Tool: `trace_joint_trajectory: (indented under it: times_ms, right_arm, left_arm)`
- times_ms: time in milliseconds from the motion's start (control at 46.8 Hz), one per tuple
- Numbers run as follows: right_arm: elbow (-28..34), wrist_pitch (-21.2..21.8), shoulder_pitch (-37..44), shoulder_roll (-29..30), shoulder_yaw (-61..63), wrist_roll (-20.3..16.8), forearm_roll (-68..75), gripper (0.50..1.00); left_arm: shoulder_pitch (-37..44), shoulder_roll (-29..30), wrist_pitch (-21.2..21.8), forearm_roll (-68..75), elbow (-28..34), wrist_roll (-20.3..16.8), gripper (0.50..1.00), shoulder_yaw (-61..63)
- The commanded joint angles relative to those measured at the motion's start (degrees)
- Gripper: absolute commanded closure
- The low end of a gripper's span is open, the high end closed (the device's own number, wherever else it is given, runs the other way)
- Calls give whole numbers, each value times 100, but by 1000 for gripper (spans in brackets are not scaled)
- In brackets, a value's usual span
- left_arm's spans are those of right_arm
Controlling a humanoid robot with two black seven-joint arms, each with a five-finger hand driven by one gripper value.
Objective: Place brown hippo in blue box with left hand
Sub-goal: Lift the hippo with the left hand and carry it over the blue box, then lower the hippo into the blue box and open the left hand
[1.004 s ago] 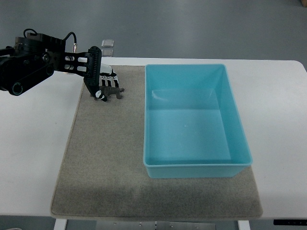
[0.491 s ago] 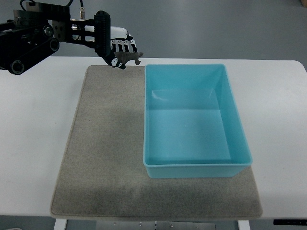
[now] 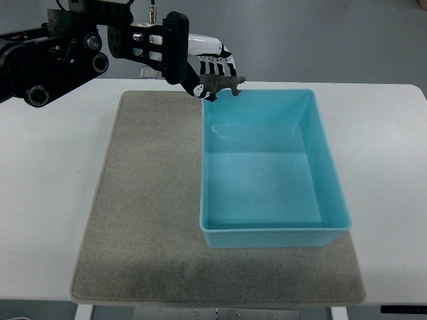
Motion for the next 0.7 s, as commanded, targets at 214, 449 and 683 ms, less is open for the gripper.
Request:
trace_joint_trajectory:
  times_ms: [214,449,683]
  right_arm:
    - [0,0,4,0,0,0,0,564]
    - [0,0,4,0,0,0,0,564]
    - [0,0,4,0,0,0,0,564]
  left_arm:
    - [149,-228,-19,-10,-501,-3,1000,-102]
    - [404,-308,-54,-19,-554,-12,1000,-102]
    - [554,-483,-1,-19,-633,-12,1000,-102]
